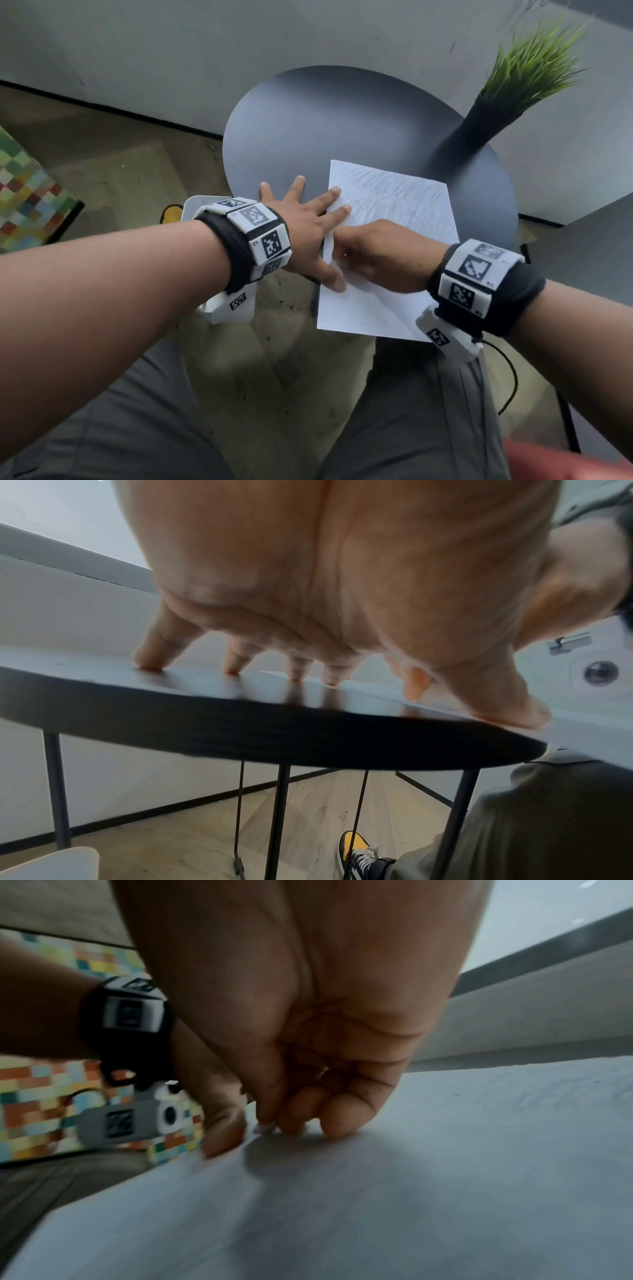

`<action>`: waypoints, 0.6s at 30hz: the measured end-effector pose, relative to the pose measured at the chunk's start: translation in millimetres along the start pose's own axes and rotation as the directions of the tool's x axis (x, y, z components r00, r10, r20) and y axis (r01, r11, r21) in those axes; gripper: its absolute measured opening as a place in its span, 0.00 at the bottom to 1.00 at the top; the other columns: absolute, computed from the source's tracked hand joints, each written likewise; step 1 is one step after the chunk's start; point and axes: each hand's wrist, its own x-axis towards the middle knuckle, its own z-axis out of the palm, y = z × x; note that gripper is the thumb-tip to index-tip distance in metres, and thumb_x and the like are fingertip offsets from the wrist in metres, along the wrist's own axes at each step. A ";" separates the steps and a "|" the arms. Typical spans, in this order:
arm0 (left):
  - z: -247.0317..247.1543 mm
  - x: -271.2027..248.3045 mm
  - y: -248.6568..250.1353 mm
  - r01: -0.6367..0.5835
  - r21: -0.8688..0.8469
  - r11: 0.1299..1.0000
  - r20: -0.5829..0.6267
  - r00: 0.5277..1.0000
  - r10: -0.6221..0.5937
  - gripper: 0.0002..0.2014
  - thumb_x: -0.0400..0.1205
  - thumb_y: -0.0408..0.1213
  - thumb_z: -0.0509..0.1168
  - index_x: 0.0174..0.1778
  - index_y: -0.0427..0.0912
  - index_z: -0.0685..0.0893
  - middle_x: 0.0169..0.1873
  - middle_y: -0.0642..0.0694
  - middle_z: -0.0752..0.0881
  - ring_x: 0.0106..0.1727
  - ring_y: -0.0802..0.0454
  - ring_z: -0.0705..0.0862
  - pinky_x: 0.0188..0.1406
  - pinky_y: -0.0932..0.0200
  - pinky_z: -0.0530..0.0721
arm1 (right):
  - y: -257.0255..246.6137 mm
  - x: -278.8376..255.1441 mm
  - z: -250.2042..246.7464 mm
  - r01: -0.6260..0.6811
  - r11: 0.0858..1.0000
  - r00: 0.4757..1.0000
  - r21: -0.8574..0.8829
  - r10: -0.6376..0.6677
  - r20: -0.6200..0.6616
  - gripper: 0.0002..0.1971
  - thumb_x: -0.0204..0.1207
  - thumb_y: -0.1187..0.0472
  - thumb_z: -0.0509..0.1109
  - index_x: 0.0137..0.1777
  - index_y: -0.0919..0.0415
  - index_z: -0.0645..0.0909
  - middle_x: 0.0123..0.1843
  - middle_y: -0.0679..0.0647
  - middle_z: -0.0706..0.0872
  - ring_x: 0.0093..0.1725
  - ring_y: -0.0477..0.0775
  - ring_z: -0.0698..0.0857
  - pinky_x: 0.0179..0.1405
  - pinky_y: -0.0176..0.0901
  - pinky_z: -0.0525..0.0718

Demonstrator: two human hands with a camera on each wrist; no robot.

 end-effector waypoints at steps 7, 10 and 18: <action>-5.5 1.7 4.9 0.027 0.023 0.999 0.021 0.999 -0.028 0.65 0.57 0.86 0.60 0.86 0.64 0.38 0.86 0.59 0.35 0.85 0.29 0.40 0.70 0.12 0.53 | 9.6 -9.2 0.1 -0.067 0.997 0.993 0.024 0.069 -0.091 0.03 0.80 0.59 0.65 0.50 0.58 0.78 0.46 0.55 0.87 0.46 0.60 0.82 0.46 0.51 0.79; -8.4 4.2 8.1 0.035 0.036 0.999 0.033 0.999 -0.036 0.65 0.57 0.86 0.61 0.85 0.65 0.37 0.86 0.58 0.35 0.85 0.28 0.40 0.69 0.12 0.56 | 14.1 -16.6 -0.5 -0.040 0.999 0.999 0.035 0.040 -0.001 0.02 0.78 0.62 0.66 0.49 0.55 0.77 0.45 0.52 0.86 0.45 0.57 0.82 0.47 0.48 0.79; -22.8 3.3 14.2 0.044 0.085 0.995 0.086 0.995 -0.052 0.55 0.63 0.82 0.65 0.81 0.78 0.39 0.87 0.52 0.35 0.83 0.23 0.44 0.68 0.21 0.67 | 11.9 -19.2 6.6 0.001 1.000 1.000 -0.002 -0.001 -0.007 0.04 0.79 0.61 0.64 0.51 0.57 0.77 0.47 0.54 0.85 0.46 0.58 0.80 0.48 0.51 0.78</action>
